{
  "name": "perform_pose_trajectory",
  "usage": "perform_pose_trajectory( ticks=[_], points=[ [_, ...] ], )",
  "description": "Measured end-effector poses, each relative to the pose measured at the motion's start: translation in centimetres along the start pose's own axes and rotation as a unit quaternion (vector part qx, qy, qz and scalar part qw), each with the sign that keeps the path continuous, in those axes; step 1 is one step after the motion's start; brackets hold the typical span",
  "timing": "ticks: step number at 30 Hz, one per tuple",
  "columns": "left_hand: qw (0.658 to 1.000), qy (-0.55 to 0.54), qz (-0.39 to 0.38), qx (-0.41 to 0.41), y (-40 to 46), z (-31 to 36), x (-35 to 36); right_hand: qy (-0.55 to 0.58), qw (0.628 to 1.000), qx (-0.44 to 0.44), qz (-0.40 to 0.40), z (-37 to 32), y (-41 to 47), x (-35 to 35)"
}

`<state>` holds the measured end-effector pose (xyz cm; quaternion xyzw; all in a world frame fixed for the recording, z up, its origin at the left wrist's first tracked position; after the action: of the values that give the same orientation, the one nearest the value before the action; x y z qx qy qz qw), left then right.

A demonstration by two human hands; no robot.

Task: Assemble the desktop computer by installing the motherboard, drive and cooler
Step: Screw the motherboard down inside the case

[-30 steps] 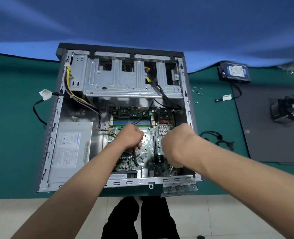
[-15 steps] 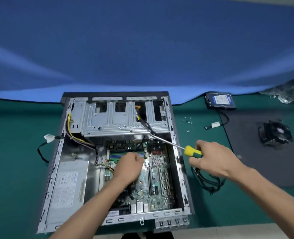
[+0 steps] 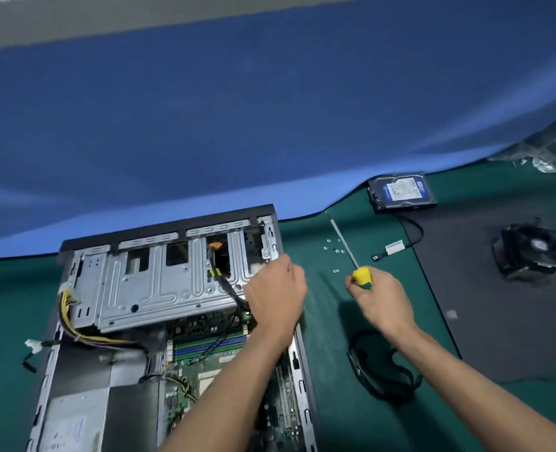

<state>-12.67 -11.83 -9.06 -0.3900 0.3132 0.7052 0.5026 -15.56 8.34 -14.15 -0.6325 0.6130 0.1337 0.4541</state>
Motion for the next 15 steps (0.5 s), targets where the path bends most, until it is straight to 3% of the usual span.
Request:
perform_pose_trajectory(
  ticks=[15],
  points=[
    [1.000, 0.000, 0.016, -0.008, 0.7, -1.0, 1.0, -0.084, 0.996, 0.042, -0.009, 2.0, 8.6, 6.1]
  ],
)
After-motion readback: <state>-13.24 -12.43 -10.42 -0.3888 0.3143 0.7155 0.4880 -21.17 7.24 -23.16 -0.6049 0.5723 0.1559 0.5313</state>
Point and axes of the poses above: each hand's wrist, its own y-axis towards the middle knuckle, its own x-axis out of the palm, z = x × y, the point moved 9 cm from there along y, towards the middle knuckle, and after that the axes turned 10 degrees about x, right-handed, at the moved point
